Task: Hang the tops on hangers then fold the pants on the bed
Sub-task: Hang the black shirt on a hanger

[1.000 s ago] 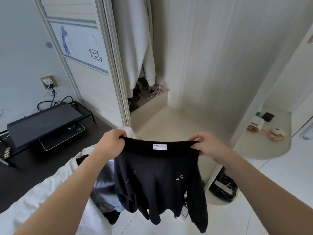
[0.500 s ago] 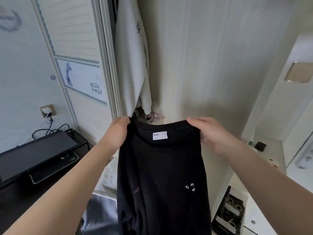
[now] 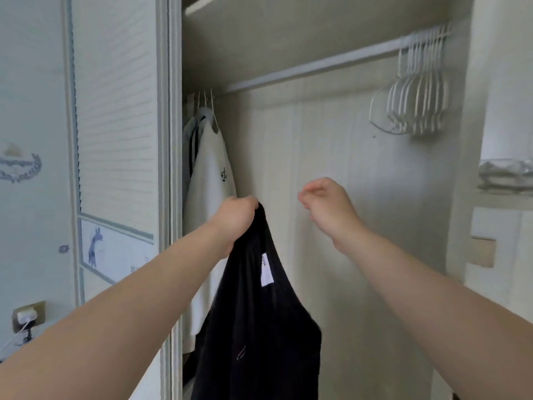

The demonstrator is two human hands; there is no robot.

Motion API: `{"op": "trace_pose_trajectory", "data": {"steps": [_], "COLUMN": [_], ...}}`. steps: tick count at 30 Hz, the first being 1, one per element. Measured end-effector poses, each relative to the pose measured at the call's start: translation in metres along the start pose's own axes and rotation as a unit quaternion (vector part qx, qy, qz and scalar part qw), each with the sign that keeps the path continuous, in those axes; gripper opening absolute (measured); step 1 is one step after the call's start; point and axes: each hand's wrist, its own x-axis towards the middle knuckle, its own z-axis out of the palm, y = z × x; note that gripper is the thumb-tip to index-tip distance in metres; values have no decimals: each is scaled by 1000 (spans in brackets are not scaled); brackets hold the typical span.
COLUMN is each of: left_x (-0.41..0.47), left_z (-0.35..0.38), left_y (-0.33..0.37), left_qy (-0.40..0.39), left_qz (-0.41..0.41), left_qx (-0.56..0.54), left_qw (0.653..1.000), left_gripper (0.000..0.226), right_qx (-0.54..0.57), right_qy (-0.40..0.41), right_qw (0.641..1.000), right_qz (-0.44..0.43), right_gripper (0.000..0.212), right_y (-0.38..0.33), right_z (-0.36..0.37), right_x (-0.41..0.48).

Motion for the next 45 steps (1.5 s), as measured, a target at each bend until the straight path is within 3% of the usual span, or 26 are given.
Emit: {"op": "trace_pose_trajectory", "data": {"steps": [4, 8, 13, 16, 18, 25, 29, 33, 41, 45], "left_x": [49, 97, 156, 189, 209, 249, 258, 262, 269, 268], "left_z": [11, 16, 23, 27, 31, 56, 66, 69, 65, 69], "left_y": [27, 58, 98, 112, 118, 122, 119, 116, 116, 113], "left_qy": [4, -4, -2, 2, -2, -47, -66, -97, -116, -117], "left_qz": [65, 134, 231, 264, 275, 302, 291, 274, 263, 269], "left_qx": [32, 19, 31, 54, 64, 53, 53, 42, 22, 23], "left_qw": [997, 991, 972, 963, 959, 951, 953, 956, 957, 956], "left_gripper": [8, 13, 23, 20, 19, 22, 27, 26, 27, 29], "right_qx": [-110, -276, -491, -637, -710, -786, -822, -828, -794, -788], "right_qy": [45, 118, 211, 252, 269, 264, 260, 286, 302, 318], "right_qw": [989, 936, 815, 693, 621, 557, 496, 477, 526, 527], "right_qz": [-86, -184, -223, -226, -197, 34, 98, 74, 40, -6], "right_gripper": [25, 32, 37, 39, 40, 53, 53, 42, 39, 35], "right_y": [-31, -62, -100, -119, -128, -134, -121, -114, -111, -113], "right_z": [5, 1, -18, -33, -46, -79, -89, -105, -123, -124], "right_x": [50, 102, 161, 185, 197, 221, 231, 239, 246, 247]}}
